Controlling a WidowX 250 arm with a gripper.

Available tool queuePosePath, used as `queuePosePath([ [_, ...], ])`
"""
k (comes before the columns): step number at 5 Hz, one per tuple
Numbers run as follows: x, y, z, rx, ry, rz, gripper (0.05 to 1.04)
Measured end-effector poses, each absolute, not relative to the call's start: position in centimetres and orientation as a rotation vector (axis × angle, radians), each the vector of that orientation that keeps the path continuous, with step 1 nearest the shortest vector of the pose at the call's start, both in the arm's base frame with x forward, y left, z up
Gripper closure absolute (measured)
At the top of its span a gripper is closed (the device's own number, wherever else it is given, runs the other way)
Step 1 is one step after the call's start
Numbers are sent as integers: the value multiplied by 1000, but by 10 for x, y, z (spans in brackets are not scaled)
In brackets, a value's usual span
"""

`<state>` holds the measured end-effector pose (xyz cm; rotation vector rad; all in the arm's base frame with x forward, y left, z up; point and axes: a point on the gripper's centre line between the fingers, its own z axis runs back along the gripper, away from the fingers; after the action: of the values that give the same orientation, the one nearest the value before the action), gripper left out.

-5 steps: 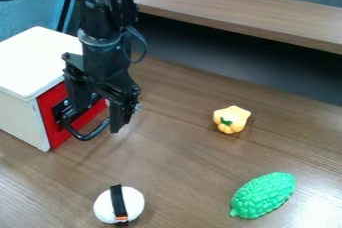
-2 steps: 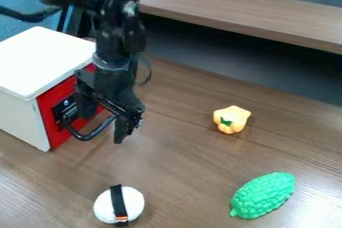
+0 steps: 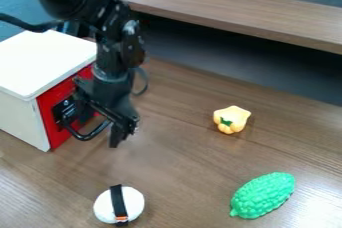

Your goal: Open the drawer

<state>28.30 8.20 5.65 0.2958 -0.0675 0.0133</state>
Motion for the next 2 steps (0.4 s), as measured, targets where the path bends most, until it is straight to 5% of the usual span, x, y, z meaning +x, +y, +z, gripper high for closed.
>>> queuePosePath([
  [2,282,87,41,186,-128,-22,85],
])
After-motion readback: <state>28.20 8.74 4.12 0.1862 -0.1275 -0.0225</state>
